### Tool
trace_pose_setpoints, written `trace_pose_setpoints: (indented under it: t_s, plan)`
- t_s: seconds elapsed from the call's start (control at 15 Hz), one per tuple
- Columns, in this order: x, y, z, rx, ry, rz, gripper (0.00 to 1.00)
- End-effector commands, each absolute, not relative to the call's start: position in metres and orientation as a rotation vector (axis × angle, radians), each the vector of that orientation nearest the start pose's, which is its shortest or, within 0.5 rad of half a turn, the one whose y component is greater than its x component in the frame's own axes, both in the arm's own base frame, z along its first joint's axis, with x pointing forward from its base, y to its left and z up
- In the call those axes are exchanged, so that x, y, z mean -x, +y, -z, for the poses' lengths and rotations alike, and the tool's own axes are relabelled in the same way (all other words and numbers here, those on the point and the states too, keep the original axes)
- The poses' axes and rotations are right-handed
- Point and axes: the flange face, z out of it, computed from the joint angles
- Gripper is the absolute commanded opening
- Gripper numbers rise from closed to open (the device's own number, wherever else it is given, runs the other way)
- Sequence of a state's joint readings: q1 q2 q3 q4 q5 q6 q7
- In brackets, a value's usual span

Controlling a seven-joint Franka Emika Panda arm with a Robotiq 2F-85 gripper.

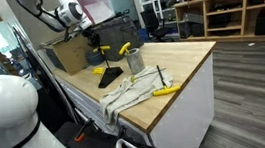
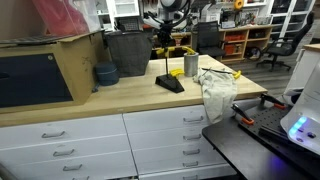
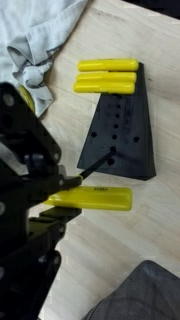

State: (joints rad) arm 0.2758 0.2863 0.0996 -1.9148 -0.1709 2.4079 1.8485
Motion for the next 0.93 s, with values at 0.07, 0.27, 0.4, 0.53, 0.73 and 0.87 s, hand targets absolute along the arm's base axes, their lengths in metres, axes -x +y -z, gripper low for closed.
trace_pose_setpoints:
  t_s: [0.07, 0.27, 0.4, 0.53, 0.73, 0.87]
  plan:
    - [-0.5901, 0.2372, -0.3735, 2.355, 1.861, 0.296, 0.06]
    - [-0.5866, 0.2411, -0.3771, 2.355, 1.85, 0.296, 0.06]
    - [-0.5855, 0.2422, -0.3773, 2.358, 1.851, 0.297, 0.06]
    - [-0.5849, 0.2415, -0.3763, 2.359, 1.857, 0.296, 0.06]
    - [-0.5839, 0.2369, -0.3756, 2.354, 1.876, 0.294, 0.06]
    - [-0.5834, 0.2342, -0.3755, 2.351, 1.884, 0.297, 0.06]
